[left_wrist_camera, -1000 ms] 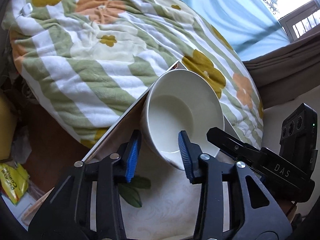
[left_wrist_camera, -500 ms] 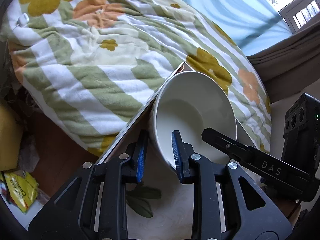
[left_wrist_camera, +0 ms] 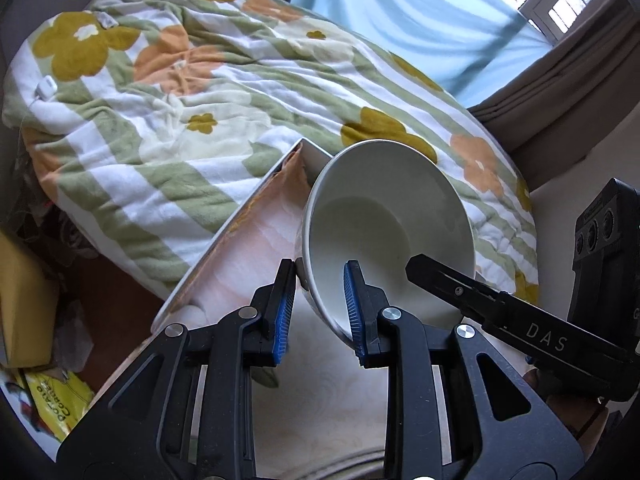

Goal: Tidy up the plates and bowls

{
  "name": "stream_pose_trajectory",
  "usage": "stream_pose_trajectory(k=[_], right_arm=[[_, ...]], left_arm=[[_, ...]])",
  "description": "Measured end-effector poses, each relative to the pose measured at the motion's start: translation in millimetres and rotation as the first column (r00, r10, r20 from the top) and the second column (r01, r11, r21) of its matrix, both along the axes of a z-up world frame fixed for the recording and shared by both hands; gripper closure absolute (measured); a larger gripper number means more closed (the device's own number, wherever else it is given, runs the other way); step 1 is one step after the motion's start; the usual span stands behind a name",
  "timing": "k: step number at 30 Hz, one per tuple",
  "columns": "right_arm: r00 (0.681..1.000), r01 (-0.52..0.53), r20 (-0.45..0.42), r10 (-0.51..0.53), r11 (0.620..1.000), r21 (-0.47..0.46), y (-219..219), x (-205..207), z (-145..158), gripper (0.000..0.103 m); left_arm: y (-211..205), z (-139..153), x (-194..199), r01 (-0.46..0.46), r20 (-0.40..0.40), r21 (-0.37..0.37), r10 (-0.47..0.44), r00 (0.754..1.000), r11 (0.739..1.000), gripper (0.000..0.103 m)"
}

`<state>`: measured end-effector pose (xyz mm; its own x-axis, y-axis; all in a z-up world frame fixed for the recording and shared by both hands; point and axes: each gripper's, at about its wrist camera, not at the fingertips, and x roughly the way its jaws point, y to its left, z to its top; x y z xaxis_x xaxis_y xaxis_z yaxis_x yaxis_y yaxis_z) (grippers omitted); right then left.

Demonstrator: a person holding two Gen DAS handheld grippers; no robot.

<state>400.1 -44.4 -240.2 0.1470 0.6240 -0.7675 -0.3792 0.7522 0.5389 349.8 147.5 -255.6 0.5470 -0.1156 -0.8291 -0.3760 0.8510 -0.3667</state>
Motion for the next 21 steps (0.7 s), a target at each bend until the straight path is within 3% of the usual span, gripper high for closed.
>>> stream_pose_trajectory(k=[6, 12, 21], right_arm=[[0.996, 0.038, 0.075, -0.042, 0.998, 0.046, -49.6, -48.2, 47.6, 0.082], [0.987, 0.094, 0.127, -0.102, 0.993, 0.071, -123.9, -107.9, 82.3, 0.082], [0.965, 0.217, 0.140, -0.220, 0.975, 0.041, -247.4, -185.8, 96.3, 0.082]], left_arm=[[-49.5, 52.4, -44.7, 0.034, 0.079, 0.034, -0.037, 0.996, 0.999, 0.081], [-126.1, 94.5, -100.4, 0.090, 0.142, 0.059, -0.098, 0.985, 0.994, 0.081], [-254.3, 107.3, -167.4, 0.220, 0.150, 0.056, -0.226, 0.962, 0.974, 0.081]])
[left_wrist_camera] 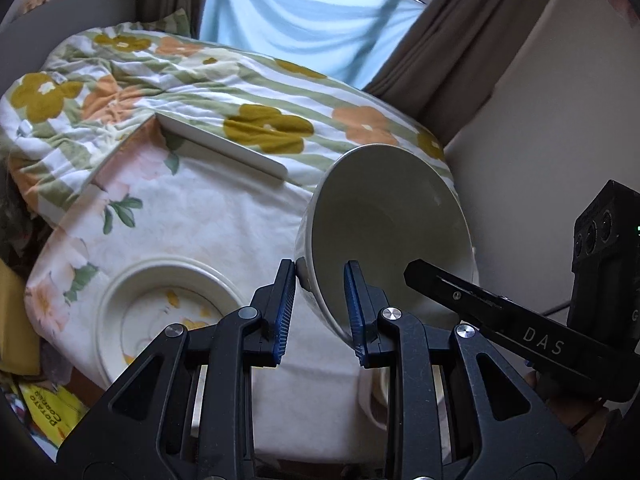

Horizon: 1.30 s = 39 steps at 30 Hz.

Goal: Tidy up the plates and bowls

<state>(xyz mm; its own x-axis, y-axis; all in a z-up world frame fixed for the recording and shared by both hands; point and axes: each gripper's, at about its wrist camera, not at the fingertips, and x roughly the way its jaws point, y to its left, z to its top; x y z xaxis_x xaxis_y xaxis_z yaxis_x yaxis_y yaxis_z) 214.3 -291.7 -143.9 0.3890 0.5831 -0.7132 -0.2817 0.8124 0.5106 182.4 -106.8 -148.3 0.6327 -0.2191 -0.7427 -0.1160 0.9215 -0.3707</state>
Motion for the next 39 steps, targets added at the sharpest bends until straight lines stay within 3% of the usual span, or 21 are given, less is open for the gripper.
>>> stream_pose_trajectory(k=[7, 14, 26, 39], right_arm=[[0.994, 0.092, -0.046, -0.095, 0.994, -0.057, -73.4, -40.5, -26.0, 0.082], [0.973, 0.160, -0.155, -0.172, 0.983, -0.090, -112.7, -59.1, -77.5, 0.082], [0.948, 0.204, -0.224, -0.224, 0.973, -0.108, -130.1, -67.1, -109.7, 0.082], [0.958, 0.192, -0.181, -0.223, 0.966, -0.173, -121.6, -66.7, -109.8, 0.083]], left_arm=[[-79.2, -37.5, -27.5, 0.120, -0.091, -0.053, -0.125, 0.988, 0.991, 0.081], [-122.4, -85.6, -28.0, 0.205, -0.224, -0.075, -0.216, 0.950, 0.976, 0.081], [-151.0, -104.8, -10.8, 0.310, -0.298, 0.060, -0.279, 0.913, 0.949, 0.081], [-170.1, -111.1, -7.3, 0.385, -0.325, 0.240, -0.300, 0.897, 0.891, 0.081]])
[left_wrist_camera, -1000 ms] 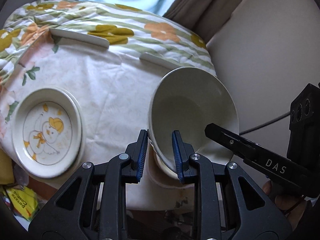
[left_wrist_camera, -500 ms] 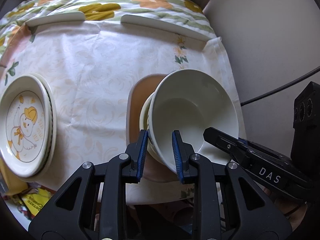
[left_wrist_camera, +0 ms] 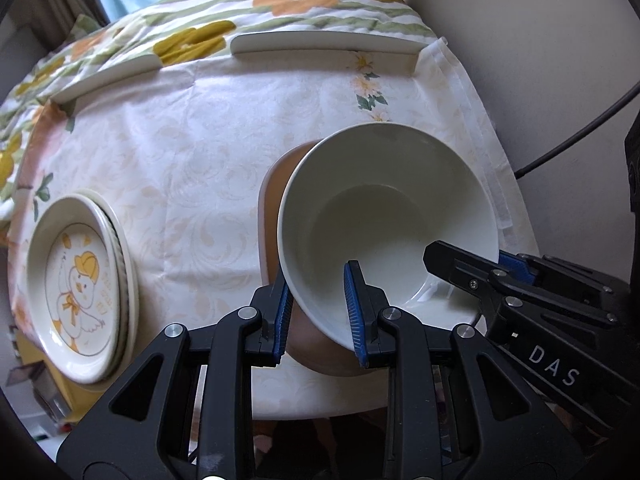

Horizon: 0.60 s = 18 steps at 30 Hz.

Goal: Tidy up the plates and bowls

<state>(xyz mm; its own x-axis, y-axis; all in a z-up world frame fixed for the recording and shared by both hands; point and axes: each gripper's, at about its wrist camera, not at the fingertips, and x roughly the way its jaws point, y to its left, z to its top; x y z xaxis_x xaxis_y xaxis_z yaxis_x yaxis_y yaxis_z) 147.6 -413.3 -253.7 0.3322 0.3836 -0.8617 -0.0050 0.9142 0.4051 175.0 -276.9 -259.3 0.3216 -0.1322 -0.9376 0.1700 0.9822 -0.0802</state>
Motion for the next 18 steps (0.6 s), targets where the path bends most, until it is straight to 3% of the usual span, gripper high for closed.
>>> stream_pose_trajectory(k=[4, 18], right_arm=[[1.000, 0.004, -0.011, -0.004, 1.000, -0.001, -0.4, 2.8, 0.7, 0.082], [0.997, 0.013, -0.072, -0.014, 1.000, -0.017, -0.6, 10.6, 4.6, 0.082]], left_arm=[[-3.5, -1.5, 1.2, 0.021, 0.005, 0.035, -0.021, 1.000, 0.999, 0.081], [-7.0, -3.4, 4.5, 0.028, -0.006, 0.049, -0.028, 1.000, 0.998, 0.081]])
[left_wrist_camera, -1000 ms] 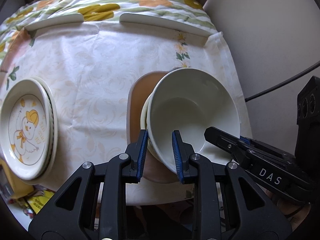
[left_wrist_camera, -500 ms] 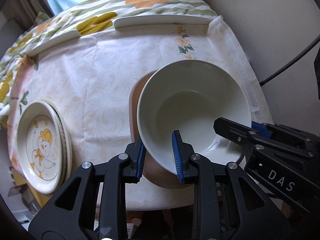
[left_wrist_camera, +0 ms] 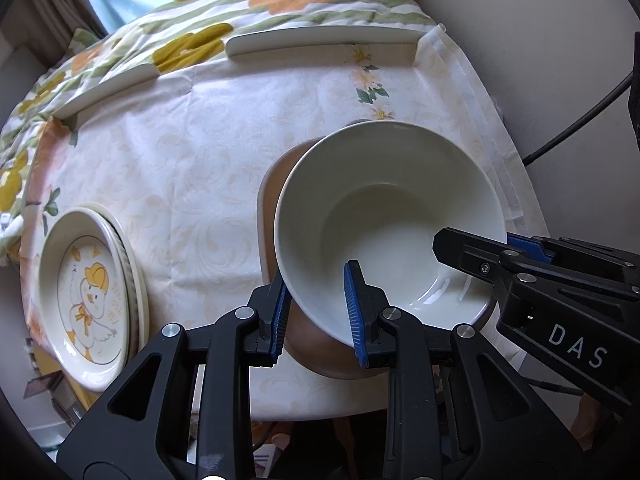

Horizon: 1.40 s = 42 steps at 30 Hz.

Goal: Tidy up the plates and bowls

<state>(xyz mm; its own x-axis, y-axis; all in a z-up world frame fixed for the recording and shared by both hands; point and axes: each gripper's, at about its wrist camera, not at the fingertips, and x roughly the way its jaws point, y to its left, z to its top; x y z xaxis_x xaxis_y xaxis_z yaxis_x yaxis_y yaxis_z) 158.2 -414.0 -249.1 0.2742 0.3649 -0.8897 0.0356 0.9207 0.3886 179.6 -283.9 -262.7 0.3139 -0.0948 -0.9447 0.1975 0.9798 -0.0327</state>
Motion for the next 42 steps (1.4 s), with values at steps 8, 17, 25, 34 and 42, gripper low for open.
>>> stream_pose_trajectory(k=[8, 17, 25, 34, 42], right_arm=[[0.999, 0.014, -0.042, -0.016, 0.999, -0.047, 2.0, 3.0, 2.8, 0.082], [0.998, 0.034, -0.056, -0.037, 0.998, -0.053, -0.8, 1.7, 4.5, 0.082], [0.995, 0.003, 0.101, -0.005, 1.000, 0.011, -26.3, -14.0, 54.8, 0.082], [0.976, -0.074, 0.192, 0.105, 0.984, -0.164, -32.2, -44.3, 74.9, 0.004], [0.980, -0.178, 0.027, 0.199, 0.923, -0.342, -13.0, -37.3, 38.3, 0.004]], left_arm=[[3.3, 0.1, -0.4, 0.007, -0.005, -0.005, -0.007, 1.000, 1.000, 0.081], [6.7, 5.9, -0.8, 0.020, -0.006, -0.032, -0.020, 1.000, 0.999, 0.081], [35.3, 75.0, -11.6, 0.059, 0.145, -0.119, -0.041, 0.989, 0.991, 0.080], [74.7, 87.5, -21.5, 0.090, 0.186, -0.067, -0.076, 0.980, 0.994, 0.001], [79.1, 29.5, -10.8, 0.143, 0.006, -0.064, -0.142, 0.990, 0.988, 0.001]])
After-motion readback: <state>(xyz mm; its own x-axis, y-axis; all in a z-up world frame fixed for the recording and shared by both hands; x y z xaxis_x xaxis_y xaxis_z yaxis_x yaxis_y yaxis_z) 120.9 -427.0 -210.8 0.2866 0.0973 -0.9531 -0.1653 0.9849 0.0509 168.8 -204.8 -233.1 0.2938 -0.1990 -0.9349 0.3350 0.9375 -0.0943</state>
